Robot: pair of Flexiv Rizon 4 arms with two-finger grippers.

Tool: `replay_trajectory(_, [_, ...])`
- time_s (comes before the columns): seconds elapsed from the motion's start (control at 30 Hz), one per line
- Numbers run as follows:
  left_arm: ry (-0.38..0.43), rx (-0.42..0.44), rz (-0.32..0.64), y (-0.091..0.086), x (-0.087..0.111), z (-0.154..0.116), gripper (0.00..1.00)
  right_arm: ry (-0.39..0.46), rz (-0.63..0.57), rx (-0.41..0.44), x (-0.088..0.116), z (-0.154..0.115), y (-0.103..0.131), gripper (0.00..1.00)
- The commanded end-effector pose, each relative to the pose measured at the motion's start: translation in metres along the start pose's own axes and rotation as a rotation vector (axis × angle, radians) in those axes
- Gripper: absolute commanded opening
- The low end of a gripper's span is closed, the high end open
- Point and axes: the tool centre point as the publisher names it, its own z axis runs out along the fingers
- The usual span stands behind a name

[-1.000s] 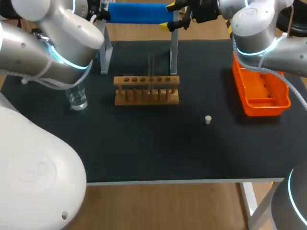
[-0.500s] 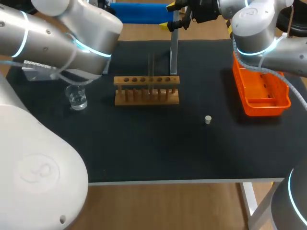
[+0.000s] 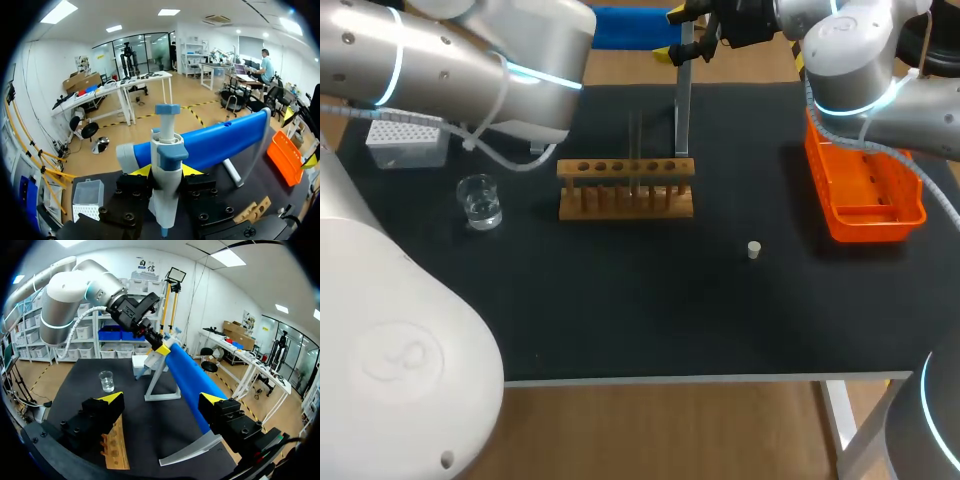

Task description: Invert the test tube, pick up the pipette, mount the tip to pipette, aspirate from beaker and dispense into the tube, eject the tip, return the pipette, and cap with the stopper.

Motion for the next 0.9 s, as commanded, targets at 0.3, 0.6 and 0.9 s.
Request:
replay_trajectory(0.3, [0.014, -0.103, -0.020, 0.000, 0.002, 0.008, 0.00, 0.001, 0.000, 0.003, 0.000, 0.000, 0.001, 1.00])
replay_trajectory(0.6, [0.007, -0.120, -0.023, 0.004, 0.002, 0.010, 0.00, 0.001, 0.000, 0.003, 0.000, 0.000, 0.001, 1.00])
replay_trajectory(0.9, [0.012, -0.127, -0.035, 0.009, 0.005, 0.009, 1.00, 0.001, 0.000, 0.003, 0.000, 0.000, 0.001, 1.00])
